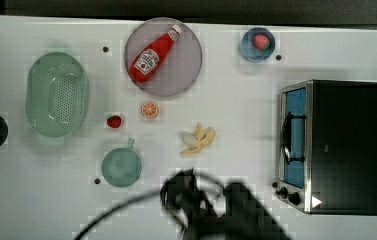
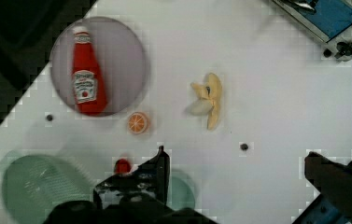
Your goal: Pick banana from table and place on oven.
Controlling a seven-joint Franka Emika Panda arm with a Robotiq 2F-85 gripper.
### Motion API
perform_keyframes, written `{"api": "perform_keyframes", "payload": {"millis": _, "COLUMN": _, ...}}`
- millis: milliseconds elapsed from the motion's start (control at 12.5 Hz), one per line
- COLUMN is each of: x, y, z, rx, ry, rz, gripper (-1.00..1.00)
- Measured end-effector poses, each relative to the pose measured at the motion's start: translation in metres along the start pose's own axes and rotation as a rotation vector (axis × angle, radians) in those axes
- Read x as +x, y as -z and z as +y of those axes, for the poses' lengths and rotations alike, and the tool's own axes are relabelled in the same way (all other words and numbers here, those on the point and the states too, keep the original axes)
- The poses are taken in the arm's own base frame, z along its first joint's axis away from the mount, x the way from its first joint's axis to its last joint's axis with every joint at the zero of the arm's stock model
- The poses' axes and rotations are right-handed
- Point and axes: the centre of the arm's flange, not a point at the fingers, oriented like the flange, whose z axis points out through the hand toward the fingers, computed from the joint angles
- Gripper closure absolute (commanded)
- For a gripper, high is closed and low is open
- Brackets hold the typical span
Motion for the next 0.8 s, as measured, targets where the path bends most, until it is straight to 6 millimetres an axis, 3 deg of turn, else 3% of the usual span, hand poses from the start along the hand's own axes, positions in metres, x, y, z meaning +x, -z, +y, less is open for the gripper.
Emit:
{"api": "perform_keyframes", "payload": {"millis": 160, "x": 0.028, "y": -0.079, "z": -0.023, "rx": -0.092, "ry": -0.011, "rz": -0.081, "gripper": -1.0}}
{"api": "perform_keyframes", "payload": {"millis": 320, "x": 0.043, "y": -0.178, "z": -0.039, "rx": -0.172, "ry": -0.024, "rz": -0.169, "gripper": -1.0}}
{"api": "perform_keyframes", "payload": {"millis": 400, "x": 0.045, "y": -0.226, "z": -0.04, "rx": -0.203, "ry": -0.027, "rz": -0.193, "gripper": -1.0}}
{"api": "perform_keyframes", "payload": {"millis": 560, "x": 0.034, "y": -0.306, "z": -0.022, "rx": -0.275, "ry": -0.033, "rz": -0.247, "gripper": -1.0}}
{"api": "perform_keyframes", "payload": {"millis": 720, "x": 0.023, "y": -0.354, "z": -0.008, "rx": -0.281, "ry": -0.036, "rz": -0.248, "gripper": -1.0}}
{"api": "perform_keyframes", "payload": {"millis": 800, "x": 0.022, "y": -0.364, "z": -0.007, "rx": -0.273, "ry": -0.028, "rz": -0.227, "gripper": -1.0}}
